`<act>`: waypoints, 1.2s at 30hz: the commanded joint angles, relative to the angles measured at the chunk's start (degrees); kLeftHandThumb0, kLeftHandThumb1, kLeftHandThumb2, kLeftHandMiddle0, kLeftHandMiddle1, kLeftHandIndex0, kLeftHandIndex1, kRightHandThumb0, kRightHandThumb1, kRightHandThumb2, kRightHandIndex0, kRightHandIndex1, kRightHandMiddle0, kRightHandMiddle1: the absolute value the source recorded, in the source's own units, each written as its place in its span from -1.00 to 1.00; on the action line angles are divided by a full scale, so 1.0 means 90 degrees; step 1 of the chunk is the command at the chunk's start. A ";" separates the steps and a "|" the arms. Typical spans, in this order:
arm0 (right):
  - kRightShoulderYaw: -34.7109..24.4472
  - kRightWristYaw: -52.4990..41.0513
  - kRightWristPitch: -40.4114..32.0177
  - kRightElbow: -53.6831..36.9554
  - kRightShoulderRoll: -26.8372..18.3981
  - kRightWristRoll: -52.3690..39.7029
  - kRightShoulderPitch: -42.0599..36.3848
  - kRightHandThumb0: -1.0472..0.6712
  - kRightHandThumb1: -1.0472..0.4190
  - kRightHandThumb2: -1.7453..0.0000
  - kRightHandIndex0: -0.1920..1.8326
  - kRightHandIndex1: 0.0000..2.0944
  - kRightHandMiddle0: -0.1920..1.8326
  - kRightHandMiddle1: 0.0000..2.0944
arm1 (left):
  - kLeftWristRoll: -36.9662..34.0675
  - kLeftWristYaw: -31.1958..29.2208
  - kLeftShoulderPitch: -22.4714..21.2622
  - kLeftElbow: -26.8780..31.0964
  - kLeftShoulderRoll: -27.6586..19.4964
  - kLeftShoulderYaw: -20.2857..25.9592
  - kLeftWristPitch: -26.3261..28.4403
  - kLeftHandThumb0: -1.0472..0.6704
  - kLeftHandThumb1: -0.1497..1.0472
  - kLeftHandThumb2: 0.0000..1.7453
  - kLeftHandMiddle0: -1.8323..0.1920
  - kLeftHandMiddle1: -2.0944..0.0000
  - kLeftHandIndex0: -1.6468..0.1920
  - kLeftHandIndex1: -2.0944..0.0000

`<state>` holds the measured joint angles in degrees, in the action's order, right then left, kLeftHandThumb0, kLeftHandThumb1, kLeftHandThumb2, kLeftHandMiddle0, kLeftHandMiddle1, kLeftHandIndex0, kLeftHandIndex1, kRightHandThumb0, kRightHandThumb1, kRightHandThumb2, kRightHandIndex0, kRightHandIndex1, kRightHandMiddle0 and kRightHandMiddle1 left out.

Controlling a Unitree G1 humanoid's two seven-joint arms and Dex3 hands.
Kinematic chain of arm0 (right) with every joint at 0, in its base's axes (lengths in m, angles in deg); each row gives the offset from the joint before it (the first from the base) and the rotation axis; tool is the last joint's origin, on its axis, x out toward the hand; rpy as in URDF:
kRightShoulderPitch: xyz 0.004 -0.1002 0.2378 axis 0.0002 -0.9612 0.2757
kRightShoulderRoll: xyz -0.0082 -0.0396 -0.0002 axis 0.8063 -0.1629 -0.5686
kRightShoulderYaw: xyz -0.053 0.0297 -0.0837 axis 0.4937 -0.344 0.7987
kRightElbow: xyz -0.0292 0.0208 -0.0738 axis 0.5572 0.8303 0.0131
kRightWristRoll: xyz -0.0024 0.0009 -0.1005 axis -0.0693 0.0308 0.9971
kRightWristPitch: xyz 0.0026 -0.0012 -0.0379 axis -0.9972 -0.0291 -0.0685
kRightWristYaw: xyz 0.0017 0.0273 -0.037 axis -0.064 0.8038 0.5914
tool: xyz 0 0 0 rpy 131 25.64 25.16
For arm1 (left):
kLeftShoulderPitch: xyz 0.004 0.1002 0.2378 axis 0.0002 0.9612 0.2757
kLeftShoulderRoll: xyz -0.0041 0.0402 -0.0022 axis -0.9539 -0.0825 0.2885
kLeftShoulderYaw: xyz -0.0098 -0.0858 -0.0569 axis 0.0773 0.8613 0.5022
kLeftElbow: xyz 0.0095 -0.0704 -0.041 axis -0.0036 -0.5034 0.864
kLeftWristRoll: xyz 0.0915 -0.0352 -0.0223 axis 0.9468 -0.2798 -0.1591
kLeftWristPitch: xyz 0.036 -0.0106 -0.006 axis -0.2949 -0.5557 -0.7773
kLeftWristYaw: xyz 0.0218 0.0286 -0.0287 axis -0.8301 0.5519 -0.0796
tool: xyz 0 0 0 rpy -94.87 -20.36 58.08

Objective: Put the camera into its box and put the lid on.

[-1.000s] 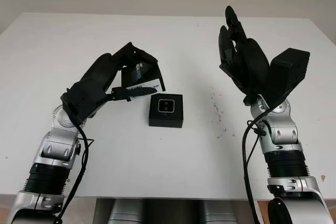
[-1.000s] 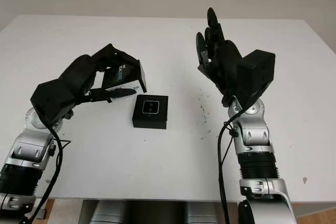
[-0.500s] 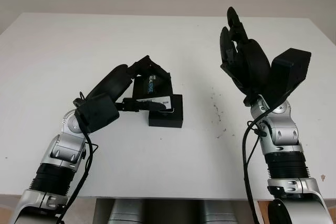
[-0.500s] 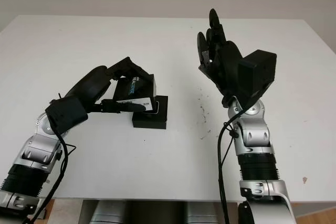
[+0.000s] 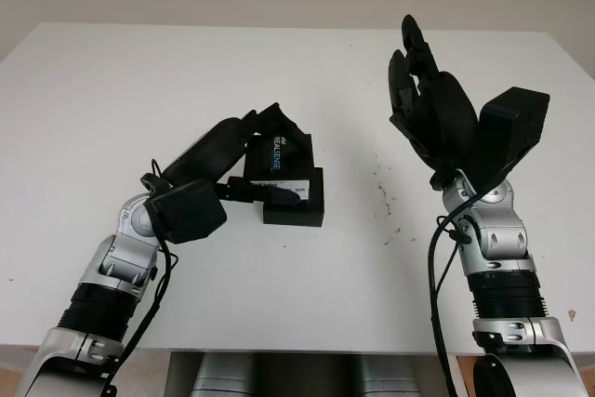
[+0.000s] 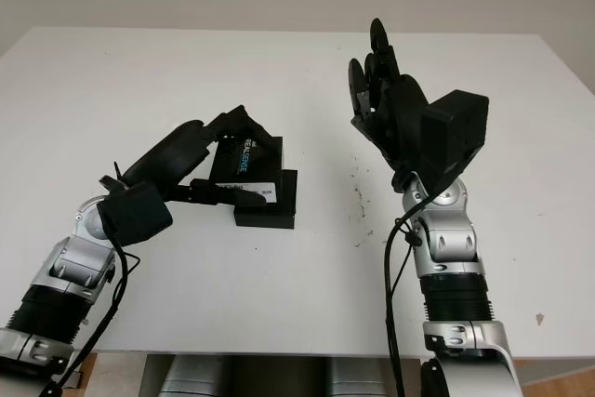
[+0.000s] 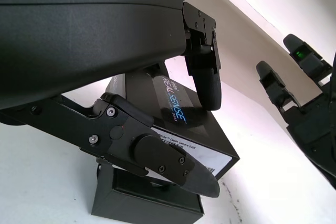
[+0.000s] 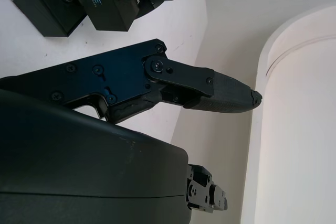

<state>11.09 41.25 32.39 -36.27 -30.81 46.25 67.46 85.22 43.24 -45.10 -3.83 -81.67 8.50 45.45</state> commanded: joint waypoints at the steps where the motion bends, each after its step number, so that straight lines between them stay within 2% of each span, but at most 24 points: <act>1: -0.0029 0.0009 0.0001 -0.0189 0.0000 -0.0007 -0.0040 -0.63 -1.00 0.24 -1.00 -1.00 -1.00 -1.00 | 0.0031 0.0073 -0.0110 0.0006 0.0013 -0.0040 -0.0064 0.10 1.00 -0.85 0.60 -0.53 0.66 -0.32; 20: -0.0006 0.0034 -0.0120 -0.0261 0.0000 0.0024 -0.0079 -0.66 -1.00 0.26 -1.00 -1.00 -1.00 -1.00 | -0.0108 0.0348 0.0087 -0.0056 0.0414 -0.0043 0.0111 0.10 1.00 -0.83 0.59 -0.59 0.67 -0.37; 29: -0.0010 -0.0011 -0.0146 -0.0268 -0.0021 0.0020 -0.0074 -0.64 -1.00 0.25 -1.00 -1.00 -1.00 -1.00 | -0.0278 0.0229 0.0137 -0.0122 0.0520 -0.0083 0.0172 0.10 1.00 -0.85 0.58 -0.59 0.66 -0.41; 36: 0.0015 -0.0035 -0.0100 -0.0245 -0.0022 0.0043 -0.0079 -0.67 -1.00 0.26 -1.00 -1.00 -1.00 -1.00 | -0.0348 -0.0004 0.0125 -0.0331 0.0504 -0.0216 -0.0010 0.11 1.00 -0.87 0.56 -0.55 0.67 -0.41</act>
<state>11.29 41.09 31.07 -37.67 -30.80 46.48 66.99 82.52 43.62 -43.90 -5.93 -77.14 7.06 46.08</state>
